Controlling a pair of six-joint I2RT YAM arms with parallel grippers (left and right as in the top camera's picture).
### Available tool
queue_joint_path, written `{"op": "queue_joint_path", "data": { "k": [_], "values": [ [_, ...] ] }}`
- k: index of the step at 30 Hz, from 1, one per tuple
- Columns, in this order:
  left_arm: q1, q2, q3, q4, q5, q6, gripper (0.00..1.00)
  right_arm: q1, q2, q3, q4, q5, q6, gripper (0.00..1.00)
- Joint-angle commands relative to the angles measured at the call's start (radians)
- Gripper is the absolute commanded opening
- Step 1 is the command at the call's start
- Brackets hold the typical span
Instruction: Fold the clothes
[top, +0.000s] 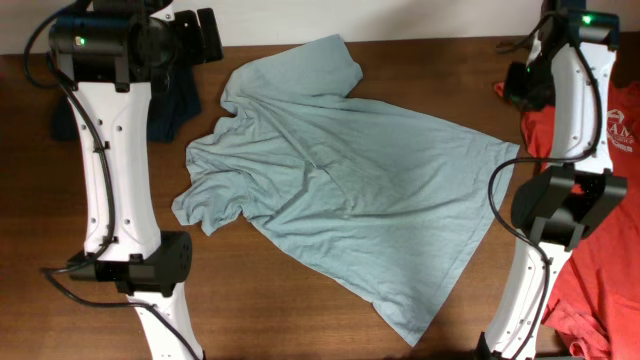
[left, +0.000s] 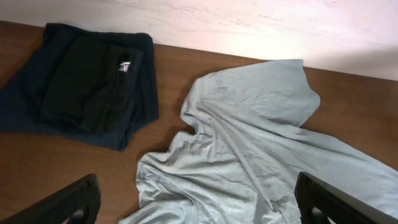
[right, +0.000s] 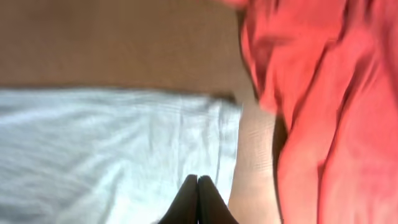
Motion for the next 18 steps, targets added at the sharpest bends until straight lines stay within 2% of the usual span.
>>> {"op": "queue_joint_path", "data": {
  "k": [1, 8, 18],
  "values": [
    [0.004, -0.004, 0.004, -0.001, -0.007, -0.016, 0.99, -0.011, 0.013, -0.079, -0.038, -0.006, 0.052, 0.04],
    [0.004, -0.004, 0.004, -0.001, -0.007, -0.016, 0.99, -0.044, 0.013, -0.279, -0.008, -0.006, 0.076, 0.04],
    [0.004, -0.004, 0.004, -0.001, -0.007, -0.016, 0.99, -0.051, 0.013, -0.599, 0.303, -0.005, 0.020, 0.04]
  ]
}}
